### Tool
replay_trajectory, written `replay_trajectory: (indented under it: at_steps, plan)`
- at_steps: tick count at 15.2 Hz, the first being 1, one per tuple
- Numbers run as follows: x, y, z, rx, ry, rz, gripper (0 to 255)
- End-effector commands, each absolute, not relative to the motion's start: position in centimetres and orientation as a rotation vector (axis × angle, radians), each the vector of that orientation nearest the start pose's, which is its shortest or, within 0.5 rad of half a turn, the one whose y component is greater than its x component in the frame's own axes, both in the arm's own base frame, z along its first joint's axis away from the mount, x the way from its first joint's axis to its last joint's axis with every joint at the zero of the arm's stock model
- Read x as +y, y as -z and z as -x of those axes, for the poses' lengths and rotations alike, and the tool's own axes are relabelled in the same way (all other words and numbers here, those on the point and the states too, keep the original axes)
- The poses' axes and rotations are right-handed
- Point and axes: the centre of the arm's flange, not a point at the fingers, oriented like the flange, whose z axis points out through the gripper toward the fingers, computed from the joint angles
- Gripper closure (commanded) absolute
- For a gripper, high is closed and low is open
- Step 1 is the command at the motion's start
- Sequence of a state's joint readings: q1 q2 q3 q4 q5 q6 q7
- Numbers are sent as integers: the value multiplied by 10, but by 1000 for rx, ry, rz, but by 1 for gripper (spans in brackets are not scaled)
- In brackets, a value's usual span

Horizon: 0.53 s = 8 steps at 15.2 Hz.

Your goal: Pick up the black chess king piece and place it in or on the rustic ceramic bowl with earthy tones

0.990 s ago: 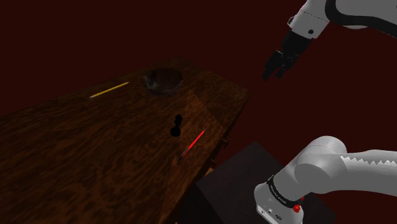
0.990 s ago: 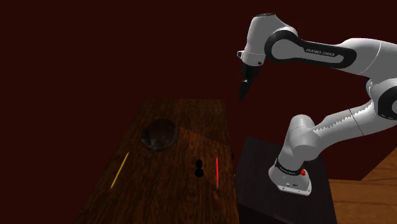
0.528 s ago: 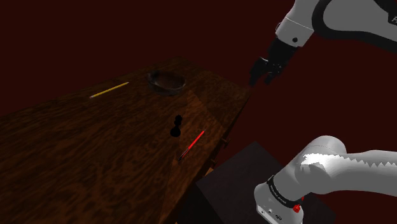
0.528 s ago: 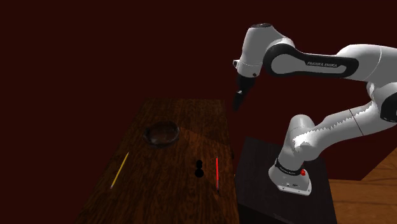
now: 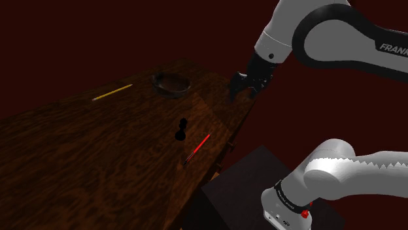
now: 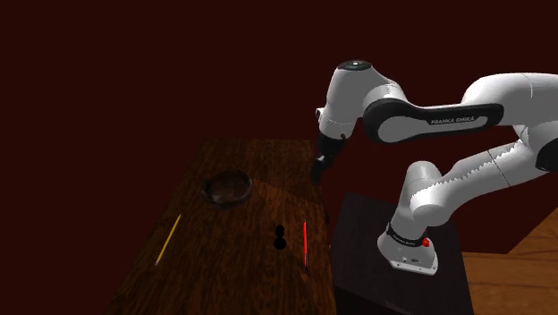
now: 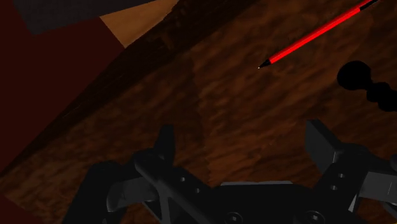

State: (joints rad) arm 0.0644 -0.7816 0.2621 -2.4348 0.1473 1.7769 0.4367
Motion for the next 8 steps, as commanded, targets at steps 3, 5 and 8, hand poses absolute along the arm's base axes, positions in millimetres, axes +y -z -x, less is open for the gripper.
replay_trajectory:
  at_steps: [3,5,8]
  plan:
    - [186,-540,-316,369,211,3118,0]
    - [210,-530,-321,398,227,3116,0]
    - [246,-515,-331,442,250,3114,0]
